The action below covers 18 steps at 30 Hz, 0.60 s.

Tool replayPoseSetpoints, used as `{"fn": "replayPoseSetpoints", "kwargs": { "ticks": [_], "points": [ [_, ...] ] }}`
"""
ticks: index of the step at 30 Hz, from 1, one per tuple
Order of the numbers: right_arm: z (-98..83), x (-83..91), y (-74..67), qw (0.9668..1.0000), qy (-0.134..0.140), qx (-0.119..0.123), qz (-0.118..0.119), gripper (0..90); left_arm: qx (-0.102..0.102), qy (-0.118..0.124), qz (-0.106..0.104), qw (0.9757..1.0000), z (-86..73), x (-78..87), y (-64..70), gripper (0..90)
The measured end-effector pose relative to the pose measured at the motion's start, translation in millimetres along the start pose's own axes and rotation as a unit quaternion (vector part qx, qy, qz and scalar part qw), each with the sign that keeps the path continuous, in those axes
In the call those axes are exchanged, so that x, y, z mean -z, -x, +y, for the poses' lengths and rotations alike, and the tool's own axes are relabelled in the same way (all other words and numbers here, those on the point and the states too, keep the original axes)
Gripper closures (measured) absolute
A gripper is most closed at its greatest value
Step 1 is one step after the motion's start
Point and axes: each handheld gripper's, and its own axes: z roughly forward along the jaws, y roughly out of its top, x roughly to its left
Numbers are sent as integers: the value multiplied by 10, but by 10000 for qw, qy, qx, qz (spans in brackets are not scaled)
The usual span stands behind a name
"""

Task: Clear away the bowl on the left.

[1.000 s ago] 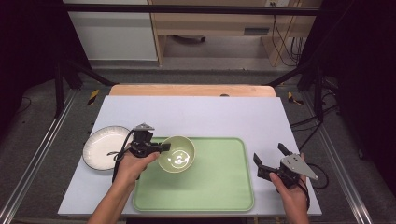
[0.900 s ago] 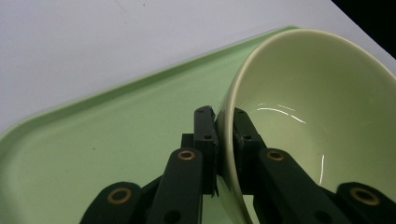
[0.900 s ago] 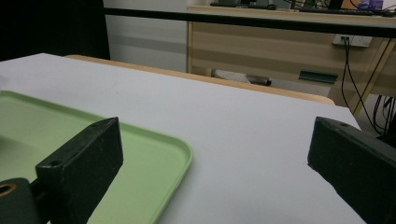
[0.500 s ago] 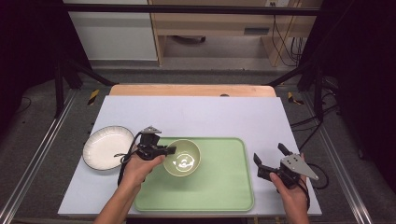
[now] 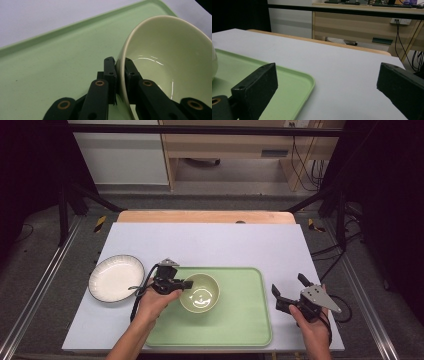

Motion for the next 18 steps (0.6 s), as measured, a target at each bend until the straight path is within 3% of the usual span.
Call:
{"fn": "replayPoseSetpoints", "kwargs": {
  "ticks": [18],
  "points": [
    [0, 0, -1, 10000, -4, -19, 12, 36, -38, -78, 12, 10000, -28, -48, 6, 834]
  ]
}}
